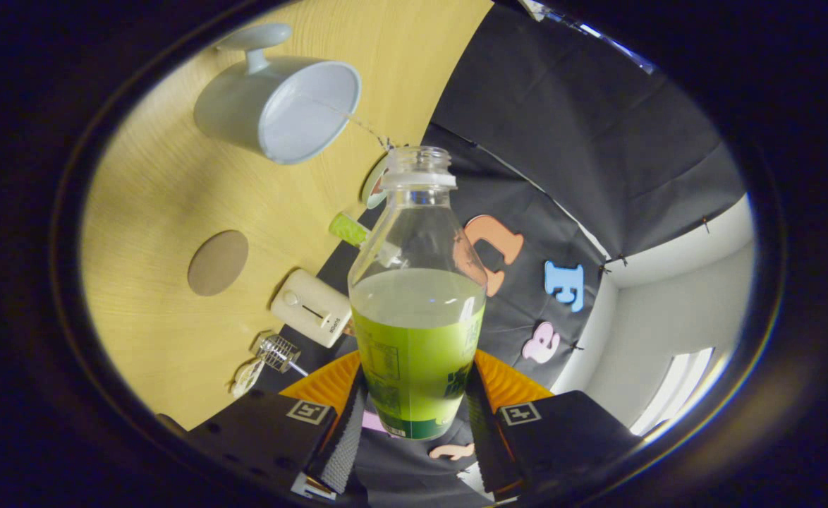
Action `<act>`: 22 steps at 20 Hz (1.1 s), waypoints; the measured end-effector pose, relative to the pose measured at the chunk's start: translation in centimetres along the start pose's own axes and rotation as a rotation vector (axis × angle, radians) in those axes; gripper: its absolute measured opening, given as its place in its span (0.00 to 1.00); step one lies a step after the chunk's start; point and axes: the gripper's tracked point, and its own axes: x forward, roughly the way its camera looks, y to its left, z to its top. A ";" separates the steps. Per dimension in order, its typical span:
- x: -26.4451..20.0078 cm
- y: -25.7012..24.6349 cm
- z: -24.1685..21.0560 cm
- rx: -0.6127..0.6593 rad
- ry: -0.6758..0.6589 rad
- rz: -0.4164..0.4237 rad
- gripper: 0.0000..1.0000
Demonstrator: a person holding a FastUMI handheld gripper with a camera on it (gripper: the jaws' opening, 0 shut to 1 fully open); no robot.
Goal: Take the bottle from table, then pour the juice into the cup, finally place the bottle on the coaster
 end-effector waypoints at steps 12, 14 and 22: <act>0.8 0.1 0.3 0.003 -0.002 -0.006 0.73; 0.7 0.1 -0.1 0.006 0.003 -0.007 0.73; 0.8 1.4 -0.8 0.092 0.032 0.047 0.73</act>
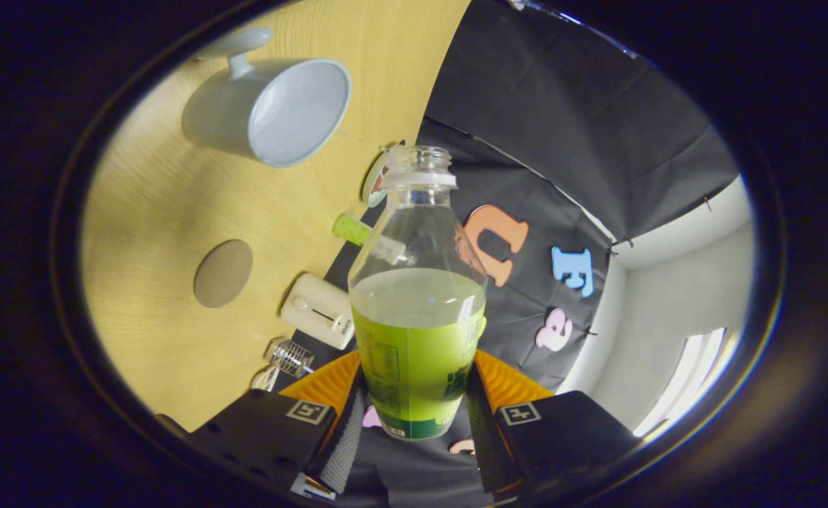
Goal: Take the bottle from table, then pour the juice into the cup, finally place the bottle on the coaster
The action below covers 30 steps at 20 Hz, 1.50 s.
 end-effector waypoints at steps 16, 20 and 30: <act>-2.2 4.4 0.3 0.709 0.043 0.321 0.73; -3.1 4.1 0.9 0.966 0.053 0.405 0.73; -2.5 1.5 -0.5 1.581 0.046 0.507 0.74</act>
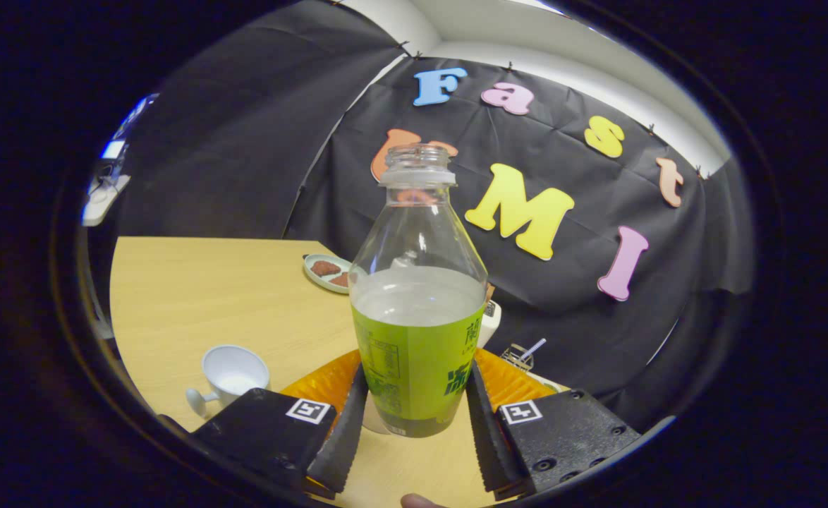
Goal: Take the bottle from table, then pour the juice into the cup, finally place the bottle on the coaster
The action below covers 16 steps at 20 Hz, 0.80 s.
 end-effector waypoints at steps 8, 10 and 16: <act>4.3 -0.2 -0.2 0.310 -0.032 0.085 0.74; 5.8 -0.4 -0.7 0.339 -0.033 0.088 0.74; 9.1 0.0 -4.1 0.363 0.025 0.077 0.76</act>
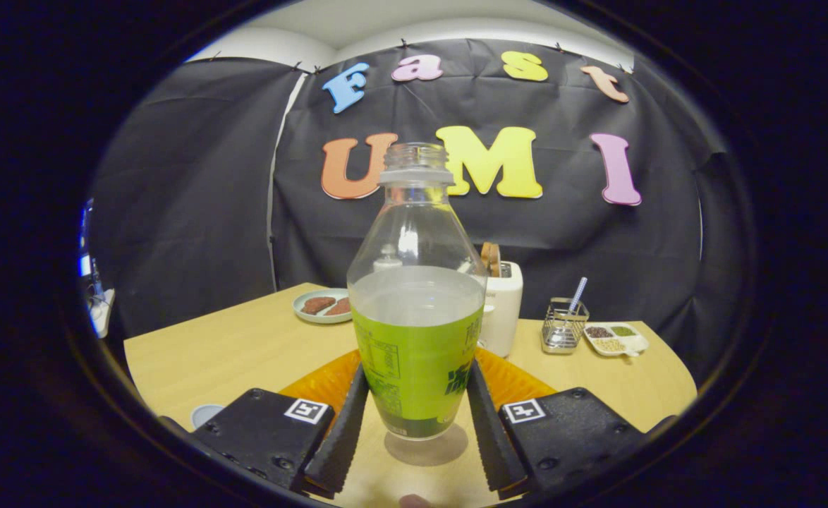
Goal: Take the bottle from table, then pour the juice into the cup, finally place the bottle on the coaster
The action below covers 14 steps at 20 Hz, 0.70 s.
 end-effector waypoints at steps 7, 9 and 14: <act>2.4 -0.9 -3.5 -0.015 0.051 -0.007 0.78; 3.0 -1.1 -4.3 -0.010 0.062 -0.009 0.78; 3.6 -1.5 -5.6 0.007 0.084 -0.014 0.79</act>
